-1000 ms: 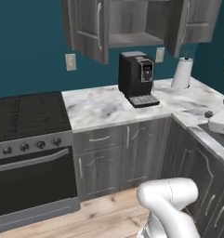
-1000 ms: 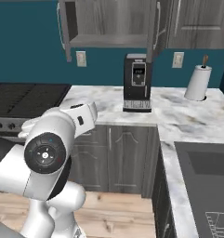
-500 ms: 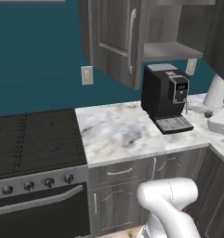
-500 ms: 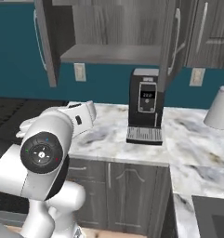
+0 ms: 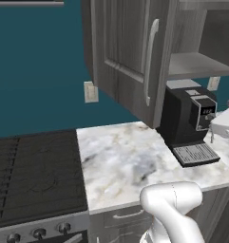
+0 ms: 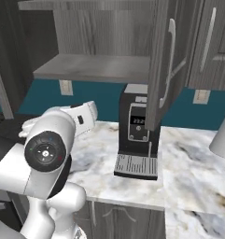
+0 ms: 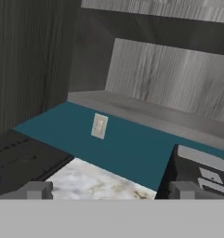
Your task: Close all open cabinet doors.
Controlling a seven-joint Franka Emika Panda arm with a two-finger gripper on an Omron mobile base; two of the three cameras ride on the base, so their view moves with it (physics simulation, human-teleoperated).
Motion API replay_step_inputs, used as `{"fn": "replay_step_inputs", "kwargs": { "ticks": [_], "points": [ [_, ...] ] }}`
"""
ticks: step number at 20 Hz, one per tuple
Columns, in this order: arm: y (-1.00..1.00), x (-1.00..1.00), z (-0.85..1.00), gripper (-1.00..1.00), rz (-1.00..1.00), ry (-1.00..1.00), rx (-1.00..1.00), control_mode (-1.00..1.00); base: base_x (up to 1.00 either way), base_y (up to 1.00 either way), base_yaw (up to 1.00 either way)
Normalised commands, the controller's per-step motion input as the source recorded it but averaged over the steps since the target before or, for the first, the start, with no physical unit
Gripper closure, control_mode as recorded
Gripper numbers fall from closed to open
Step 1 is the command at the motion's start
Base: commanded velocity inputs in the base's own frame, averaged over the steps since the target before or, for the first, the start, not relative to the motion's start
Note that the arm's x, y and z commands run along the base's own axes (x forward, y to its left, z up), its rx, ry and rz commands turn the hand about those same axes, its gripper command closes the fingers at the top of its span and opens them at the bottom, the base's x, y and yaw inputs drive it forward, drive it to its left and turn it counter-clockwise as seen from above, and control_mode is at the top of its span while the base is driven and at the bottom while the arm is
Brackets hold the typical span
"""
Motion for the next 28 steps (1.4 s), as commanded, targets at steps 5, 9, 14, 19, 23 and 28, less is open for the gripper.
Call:
{"fn": "replay_step_inputs", "kwargs": {
  "ticks": [5,9,14,19,23,28],
  "points": [
    [0.0,0.0,0.0,-1.0,0.0,0.0,0.0,1.0,0.38,-0.17,0.0],
    [0.0,0.0,0.0,-1.0,0.0,0.0,0.0,1.0,0.21,0.0,0.0],
    [0.0,0.0,0.0,-1.0,0.0,0.0,0.0,1.0,0.06,0.0,0.0],
    [0.0,0.0,0.0,-1.0,0.0,0.0,0.0,1.0,0.0,0.0,0.0],
    [0.0,0.0,0.0,-1.0,0.0,0.0,0.0,1.0,-0.01,0.0,0.0],
    [-0.03,-0.05,0.0,-1.0,0.0,0.0,0.0,-1.0,-0.07,0.0,0.0]
  ]
}}
